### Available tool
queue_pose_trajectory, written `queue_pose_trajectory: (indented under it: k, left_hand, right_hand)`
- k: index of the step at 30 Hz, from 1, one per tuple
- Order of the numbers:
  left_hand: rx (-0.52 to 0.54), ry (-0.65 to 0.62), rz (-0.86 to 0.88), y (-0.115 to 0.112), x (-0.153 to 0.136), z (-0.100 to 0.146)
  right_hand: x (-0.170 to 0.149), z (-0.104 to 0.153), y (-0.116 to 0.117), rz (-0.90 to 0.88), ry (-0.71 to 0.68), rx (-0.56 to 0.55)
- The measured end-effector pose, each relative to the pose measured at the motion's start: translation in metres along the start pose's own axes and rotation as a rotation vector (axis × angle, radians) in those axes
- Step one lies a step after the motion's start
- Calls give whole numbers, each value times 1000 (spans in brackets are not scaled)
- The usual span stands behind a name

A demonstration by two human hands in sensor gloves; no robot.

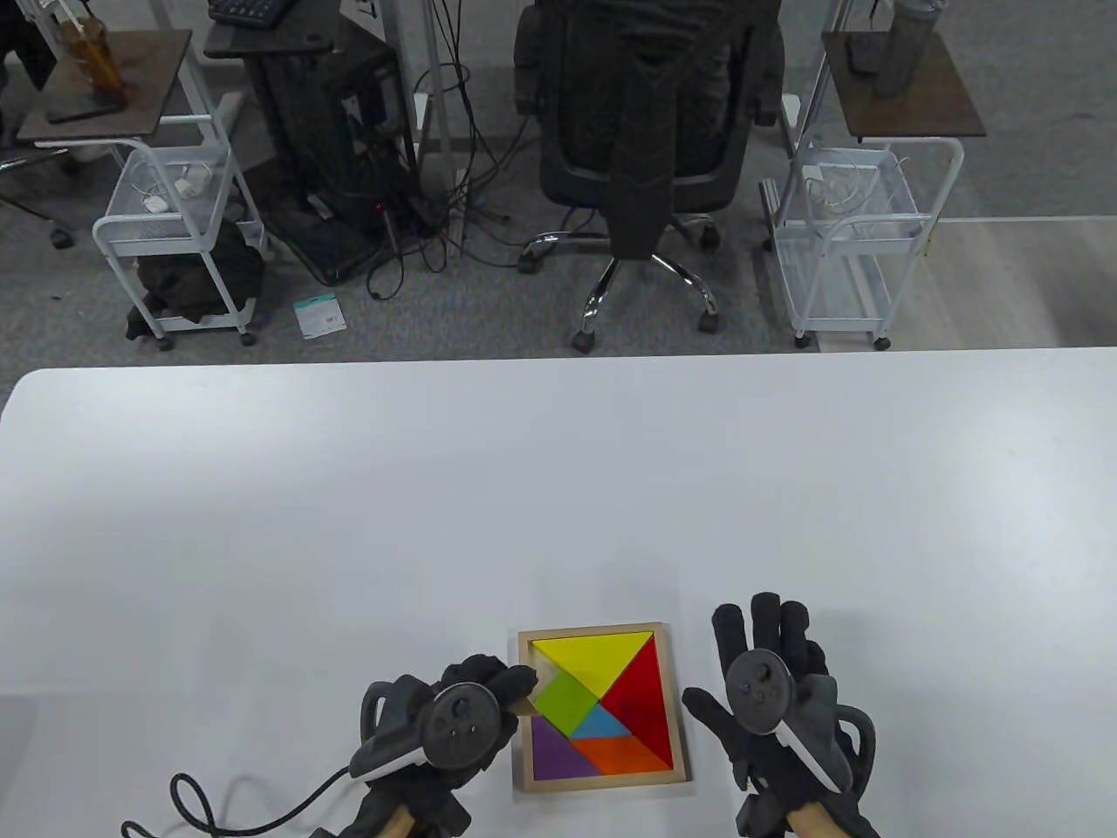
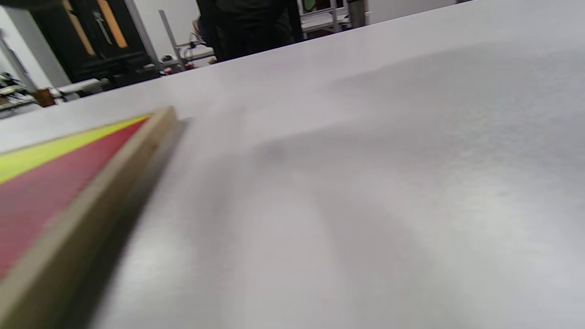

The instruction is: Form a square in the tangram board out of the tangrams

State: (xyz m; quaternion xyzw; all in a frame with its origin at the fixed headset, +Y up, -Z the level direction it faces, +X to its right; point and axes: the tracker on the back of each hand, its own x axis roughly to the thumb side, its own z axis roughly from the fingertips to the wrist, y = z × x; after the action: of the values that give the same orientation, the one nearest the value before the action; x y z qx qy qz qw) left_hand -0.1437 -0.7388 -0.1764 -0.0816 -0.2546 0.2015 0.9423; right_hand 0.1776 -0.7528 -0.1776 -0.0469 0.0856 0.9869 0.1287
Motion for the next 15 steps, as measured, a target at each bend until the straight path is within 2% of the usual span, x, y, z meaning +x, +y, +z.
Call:
queue_pose_trajectory:
  k: [7, 12, 15]
  left_hand:
    - [115, -76, 563, -3, -10, 5]
    - [104, -75, 892, -17, -9, 0]
    - [70, -81, 983, -25, -6, -4]
  right_hand:
    - [41, 22, 5, -259, -356, -39]
    - [62, 31, 8, -417, -440, -47]
    - [66, 30, 10, -500, -433, -29]
